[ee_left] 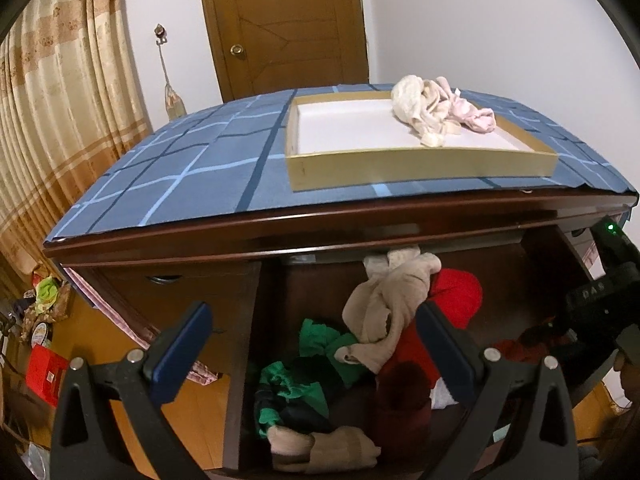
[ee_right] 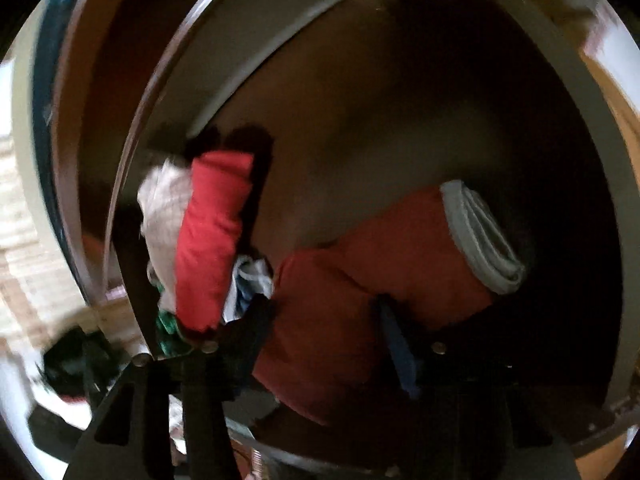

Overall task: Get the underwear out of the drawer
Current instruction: 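Grasp the dark red garment with the right tool while the left grasps bright red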

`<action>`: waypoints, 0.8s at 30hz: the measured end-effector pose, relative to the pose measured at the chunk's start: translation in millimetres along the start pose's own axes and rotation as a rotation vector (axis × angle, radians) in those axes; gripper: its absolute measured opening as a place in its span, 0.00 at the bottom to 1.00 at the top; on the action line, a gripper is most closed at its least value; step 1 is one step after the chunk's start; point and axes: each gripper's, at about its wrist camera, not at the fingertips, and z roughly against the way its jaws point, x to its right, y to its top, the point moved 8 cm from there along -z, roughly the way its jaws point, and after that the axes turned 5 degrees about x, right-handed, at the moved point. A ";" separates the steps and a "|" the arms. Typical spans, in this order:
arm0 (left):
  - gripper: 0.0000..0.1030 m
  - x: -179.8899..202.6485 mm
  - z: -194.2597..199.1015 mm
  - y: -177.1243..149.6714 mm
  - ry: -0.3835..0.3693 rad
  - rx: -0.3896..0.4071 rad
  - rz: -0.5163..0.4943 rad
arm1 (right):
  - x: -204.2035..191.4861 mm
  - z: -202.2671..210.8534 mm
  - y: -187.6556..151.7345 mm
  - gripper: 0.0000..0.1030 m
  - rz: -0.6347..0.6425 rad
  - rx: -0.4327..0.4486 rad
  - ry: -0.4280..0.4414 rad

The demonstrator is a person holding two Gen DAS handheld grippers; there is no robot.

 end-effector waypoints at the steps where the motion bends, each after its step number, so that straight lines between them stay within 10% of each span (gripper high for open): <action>1: 1.00 0.7 -0.7 -0.5 -0.002 -0.002 -0.001 | 1.7 -2.2 2.0 0.63 -0.026 0.001 0.001; 7: 1.00 2.4 -2.3 -1.5 -0.002 -0.007 -0.006 | -15.7 -17.0 4.5 0.94 -0.017 -0.017 -0.031; 13: 1.00 -3.1 0.7 1.2 0.001 0.003 0.013 | -39.0 -30.1 -18.7 0.96 0.322 -0.055 -0.217; 16: 1.00 -6.3 1.0 2.5 -0.002 0.003 0.026 | -35.1 -22.3 -25.1 0.78 0.361 -0.069 -0.219; 24: 1.00 -3.2 -2.4 0.7 -0.019 -0.014 0.026 | -26.2 8.8 -25.4 0.43 0.203 -0.104 0.106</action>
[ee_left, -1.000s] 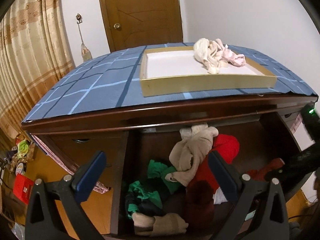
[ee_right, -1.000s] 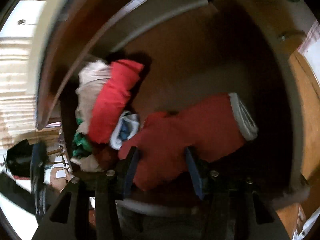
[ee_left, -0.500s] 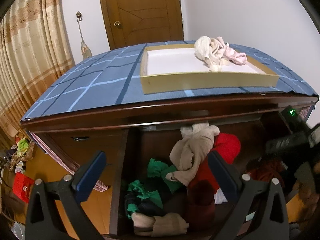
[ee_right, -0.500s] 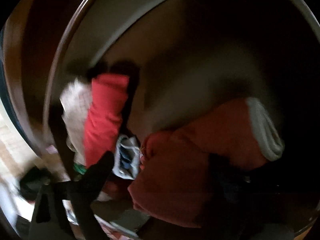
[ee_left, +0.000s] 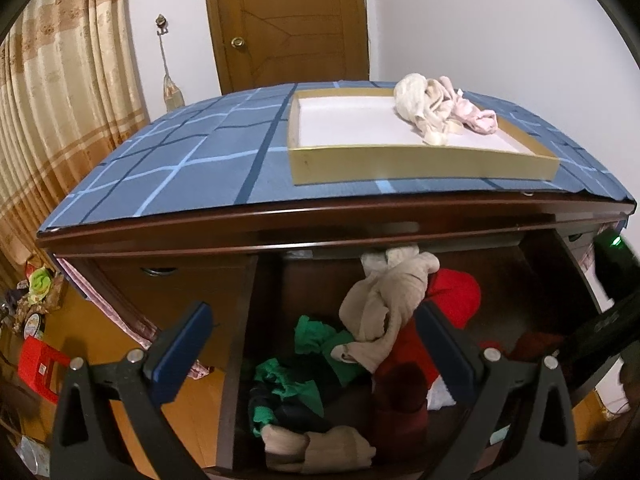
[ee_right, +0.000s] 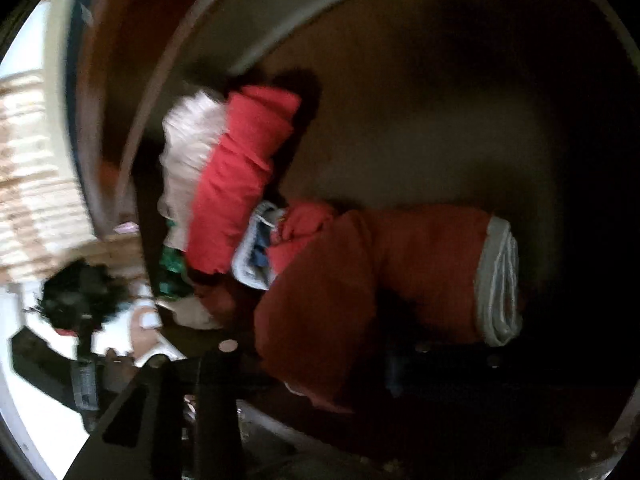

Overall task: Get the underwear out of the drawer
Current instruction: 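Grasp the dark red garment with the right tool while the left grasps bright red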

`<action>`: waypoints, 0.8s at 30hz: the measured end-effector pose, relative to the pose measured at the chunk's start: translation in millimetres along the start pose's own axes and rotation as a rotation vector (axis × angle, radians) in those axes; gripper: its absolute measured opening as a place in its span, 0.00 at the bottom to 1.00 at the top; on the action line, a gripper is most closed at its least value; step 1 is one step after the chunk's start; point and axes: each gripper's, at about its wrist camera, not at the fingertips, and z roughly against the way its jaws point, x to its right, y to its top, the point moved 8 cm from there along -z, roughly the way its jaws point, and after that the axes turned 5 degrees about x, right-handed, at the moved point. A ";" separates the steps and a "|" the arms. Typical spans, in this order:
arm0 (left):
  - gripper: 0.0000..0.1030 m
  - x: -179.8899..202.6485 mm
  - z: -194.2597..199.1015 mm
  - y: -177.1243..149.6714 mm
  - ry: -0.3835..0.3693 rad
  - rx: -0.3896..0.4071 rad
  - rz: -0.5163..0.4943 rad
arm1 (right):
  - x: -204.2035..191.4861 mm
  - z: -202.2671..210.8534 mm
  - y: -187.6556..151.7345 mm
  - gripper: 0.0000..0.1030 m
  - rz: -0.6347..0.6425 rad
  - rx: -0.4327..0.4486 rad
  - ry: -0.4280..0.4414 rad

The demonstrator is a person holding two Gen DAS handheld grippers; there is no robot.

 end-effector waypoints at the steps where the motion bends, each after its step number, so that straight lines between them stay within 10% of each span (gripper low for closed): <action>1: 1.00 1.2 -0.4 0.6 -0.003 0.001 -0.005 | -1.9 4.4 2.0 0.42 0.007 0.022 0.014; 6: 1.00 16.0 -6.2 0.2 -0.046 -0.024 -0.041 | -27.7 39.5 10.5 0.42 0.183 0.187 0.127; 10: 1.00 36.3 -19.1 -4.0 -0.114 -0.094 -0.092 | -42.5 53.8 18.4 0.42 0.419 0.318 0.052; 17: 0.99 83.8 -39.6 -3.8 -0.190 -0.156 -0.248 | -21.1 42.8 19.8 0.39 0.575 0.333 -0.175; 24: 0.79 118.8 -76.1 -21.5 -0.187 -0.277 -0.405 | 3.0 58.2 18.1 0.39 0.570 0.306 -0.171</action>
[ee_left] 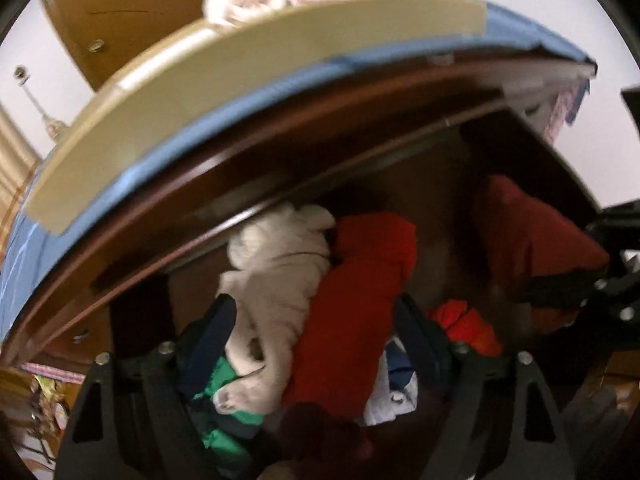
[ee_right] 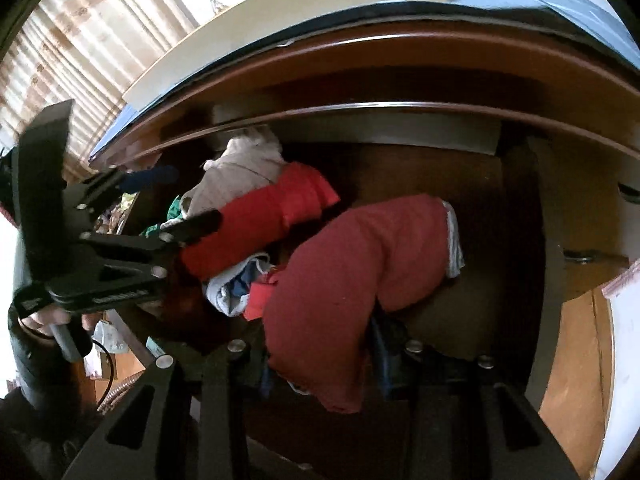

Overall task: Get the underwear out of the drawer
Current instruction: 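Grasp the dark red garment with the right tool while the left grasps bright red, then lift both red garments out of the drawer up over the white tray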

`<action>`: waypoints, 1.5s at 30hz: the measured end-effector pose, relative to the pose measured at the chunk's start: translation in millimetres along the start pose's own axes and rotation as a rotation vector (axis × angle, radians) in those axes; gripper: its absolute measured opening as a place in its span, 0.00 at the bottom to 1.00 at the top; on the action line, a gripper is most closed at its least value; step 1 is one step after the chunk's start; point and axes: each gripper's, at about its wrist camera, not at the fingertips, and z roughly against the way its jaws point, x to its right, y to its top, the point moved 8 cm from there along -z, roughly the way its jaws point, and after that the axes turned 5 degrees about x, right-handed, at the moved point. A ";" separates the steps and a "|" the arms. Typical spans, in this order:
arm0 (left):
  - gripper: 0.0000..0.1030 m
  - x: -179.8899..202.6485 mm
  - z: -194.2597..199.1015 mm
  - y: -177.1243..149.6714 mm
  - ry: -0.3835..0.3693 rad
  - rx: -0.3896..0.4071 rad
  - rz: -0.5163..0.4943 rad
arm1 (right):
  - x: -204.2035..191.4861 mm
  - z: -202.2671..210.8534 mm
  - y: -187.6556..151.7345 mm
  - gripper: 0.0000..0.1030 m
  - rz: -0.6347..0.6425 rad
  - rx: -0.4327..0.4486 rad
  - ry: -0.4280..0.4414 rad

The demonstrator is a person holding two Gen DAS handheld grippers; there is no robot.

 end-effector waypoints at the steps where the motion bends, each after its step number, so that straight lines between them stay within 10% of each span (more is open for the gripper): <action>1: 0.79 3.6 -3.7 -0.1 0.002 -0.007 -0.021 | -2.2 -2.9 -1.1 0.40 -0.008 0.001 0.003; 18: 0.68 14.6 -45.0 -16.2 -0.009 -0.179 -0.119 | -14.2 -20.8 -6.9 0.40 -0.077 0.023 0.057; 27: 0.34 -2.8 -7.2 -12.5 -0.136 -0.048 0.116 | -22.0 14.8 -0.9 0.39 -0.033 0.170 -0.004; 45: 0.27 -21.6 89.7 -8.5 -0.201 0.234 0.342 | -72.2 73.7 8.8 0.39 0.147 0.395 -0.010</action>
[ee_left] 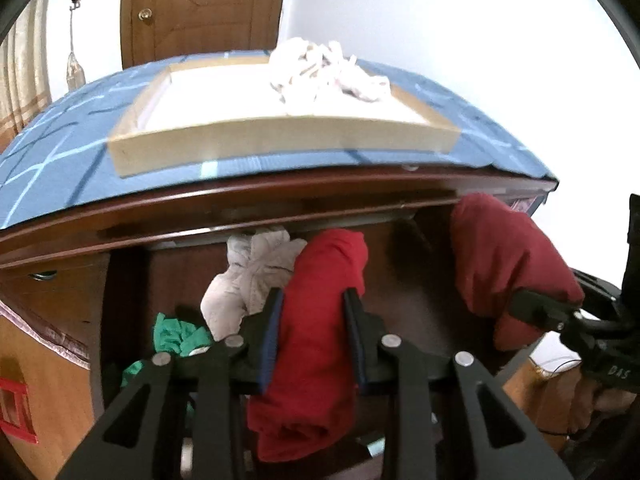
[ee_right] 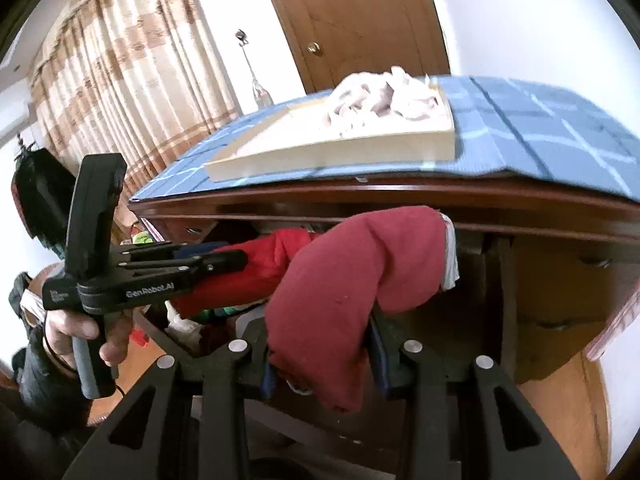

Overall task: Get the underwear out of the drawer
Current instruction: 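Lift both red garments out of the drawer up over the white tray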

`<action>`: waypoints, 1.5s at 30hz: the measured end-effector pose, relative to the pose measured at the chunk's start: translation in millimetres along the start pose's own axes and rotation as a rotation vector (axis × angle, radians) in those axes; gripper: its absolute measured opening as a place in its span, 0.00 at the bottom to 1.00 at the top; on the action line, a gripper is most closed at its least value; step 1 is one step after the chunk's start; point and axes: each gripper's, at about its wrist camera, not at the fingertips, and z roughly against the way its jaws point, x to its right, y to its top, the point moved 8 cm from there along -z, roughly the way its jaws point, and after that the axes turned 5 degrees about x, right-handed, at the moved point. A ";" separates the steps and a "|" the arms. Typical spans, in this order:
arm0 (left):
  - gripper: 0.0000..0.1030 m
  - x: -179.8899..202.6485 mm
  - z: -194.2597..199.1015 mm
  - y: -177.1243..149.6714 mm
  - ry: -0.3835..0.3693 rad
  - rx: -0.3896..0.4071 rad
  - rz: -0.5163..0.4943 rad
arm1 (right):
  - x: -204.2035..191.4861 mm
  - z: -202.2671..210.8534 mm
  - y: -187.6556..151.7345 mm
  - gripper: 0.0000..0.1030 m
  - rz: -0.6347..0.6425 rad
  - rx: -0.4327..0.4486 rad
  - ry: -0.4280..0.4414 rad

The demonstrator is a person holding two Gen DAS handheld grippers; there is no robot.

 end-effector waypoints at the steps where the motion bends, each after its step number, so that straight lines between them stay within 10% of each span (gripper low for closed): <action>1: 0.27 1.0 7.7 1.8 -0.006 0.017 0.002 | -3.7 3.8 0.7 0.39 0.010 0.006 0.001; 14: 0.06 5.5 77.4 45.1 0.004 0.212 -0.022 | -40.6 21.8 27.8 0.39 0.122 0.074 0.041; 19: 0.07 -8.3 61.9 35.2 0.072 0.130 -0.062 | -38.7 14.9 28.0 0.39 0.109 0.057 0.039; 22: 0.29 -10.3 39.1 14.9 0.087 0.007 -0.158 | -37.5 14.9 22.9 0.39 0.096 0.045 0.043; 24: 0.70 -10.0 24.1 0.9 0.068 -0.078 -0.172 | -34.6 14.0 21.4 0.39 0.084 0.042 0.044; 30: 0.81 -7.4 -15.4 -21.2 -0.002 -0.232 -0.091 | -31.4 9.0 17.7 0.39 0.045 0.030 0.062; 35: 0.81 2.1 -45.4 -55.2 0.026 -0.400 -0.127 | -32.1 8.7 18.8 0.39 0.048 0.031 0.071; 38: 0.50 3.3 -53.6 -64.6 0.007 -0.425 -0.106 | -30.8 7.2 18.3 0.39 0.034 0.027 0.071; 45: 0.44 -0.9 -30.4 -52.0 -0.020 -0.280 -0.043 | -31.2 7.5 19.2 0.39 0.046 0.038 0.066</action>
